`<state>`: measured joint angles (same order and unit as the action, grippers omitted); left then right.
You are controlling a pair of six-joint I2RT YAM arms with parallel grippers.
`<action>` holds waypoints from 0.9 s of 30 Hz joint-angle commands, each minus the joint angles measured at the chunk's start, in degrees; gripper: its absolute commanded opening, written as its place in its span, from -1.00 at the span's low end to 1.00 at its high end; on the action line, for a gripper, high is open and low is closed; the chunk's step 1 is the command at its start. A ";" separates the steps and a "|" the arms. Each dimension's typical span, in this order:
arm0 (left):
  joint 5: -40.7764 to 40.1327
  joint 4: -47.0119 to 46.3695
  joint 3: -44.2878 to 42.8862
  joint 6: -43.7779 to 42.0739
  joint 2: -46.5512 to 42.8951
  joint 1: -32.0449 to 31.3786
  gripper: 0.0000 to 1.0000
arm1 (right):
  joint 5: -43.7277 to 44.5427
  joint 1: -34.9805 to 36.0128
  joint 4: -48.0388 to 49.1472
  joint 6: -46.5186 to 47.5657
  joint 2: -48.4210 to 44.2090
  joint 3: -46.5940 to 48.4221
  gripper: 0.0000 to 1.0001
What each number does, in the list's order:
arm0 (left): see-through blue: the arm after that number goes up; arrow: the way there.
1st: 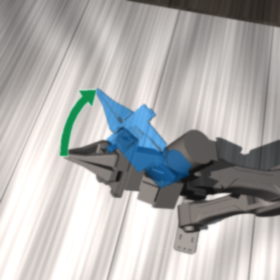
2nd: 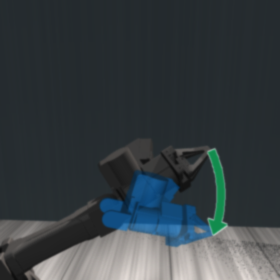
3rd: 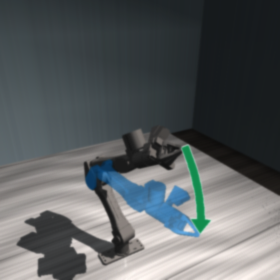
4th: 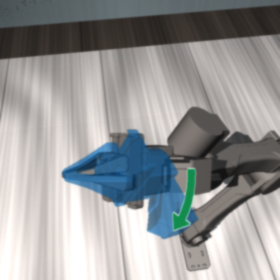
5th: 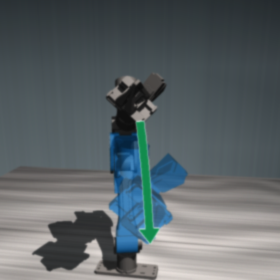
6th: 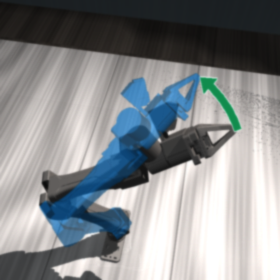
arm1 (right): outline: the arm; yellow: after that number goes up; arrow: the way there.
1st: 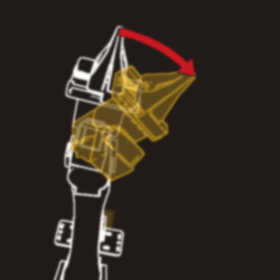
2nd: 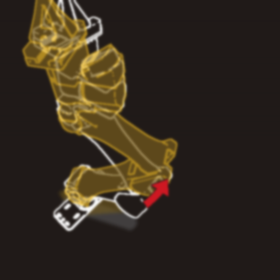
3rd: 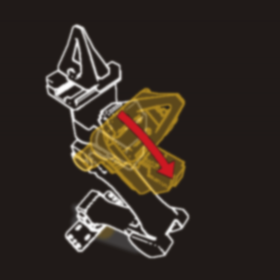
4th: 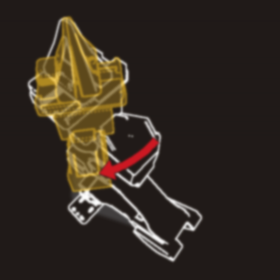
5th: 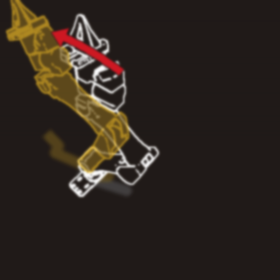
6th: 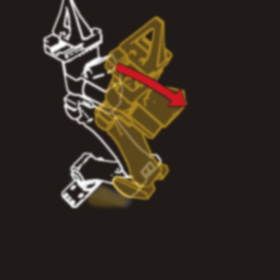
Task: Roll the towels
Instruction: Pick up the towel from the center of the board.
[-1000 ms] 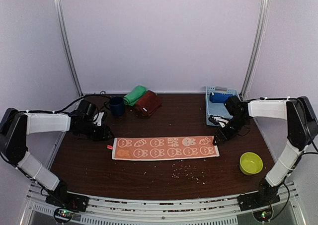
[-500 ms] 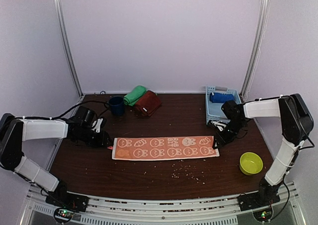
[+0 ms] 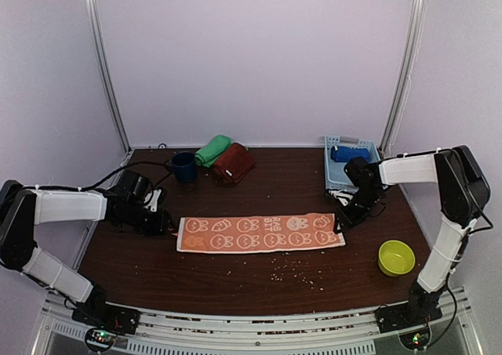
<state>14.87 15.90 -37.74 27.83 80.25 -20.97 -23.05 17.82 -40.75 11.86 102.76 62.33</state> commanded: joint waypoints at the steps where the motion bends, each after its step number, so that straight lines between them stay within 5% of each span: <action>1: -2.08 -1.00 0.78 0.24 -1.24 -0.28 -0.22 | 3.55 2.58 2.67 -1.00 2.95 0.38 -0.37; 10: -3.32 -0.13 0.02 0.20 -1.10 -0.22 -0.22 | 12.92 3.32 3.06 -2.15 4.79 0.71 -0.61; 14: -3.54 0.25 -0.78 -0.09 -0.50 -0.29 -0.21 | 12.44 3.22 3.15 -1.74 4.40 0.62 -1.00; 27: -3.92 1.19 -0.34 -0.89 0.70 -0.30 -0.22 | 9.11 -0.17 -0.97 0.86 -7.93 0.29 -1.00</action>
<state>11.31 16.84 -37.78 27.77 80.51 -21.02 -13.56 19.25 -40.49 10.79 100.27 62.83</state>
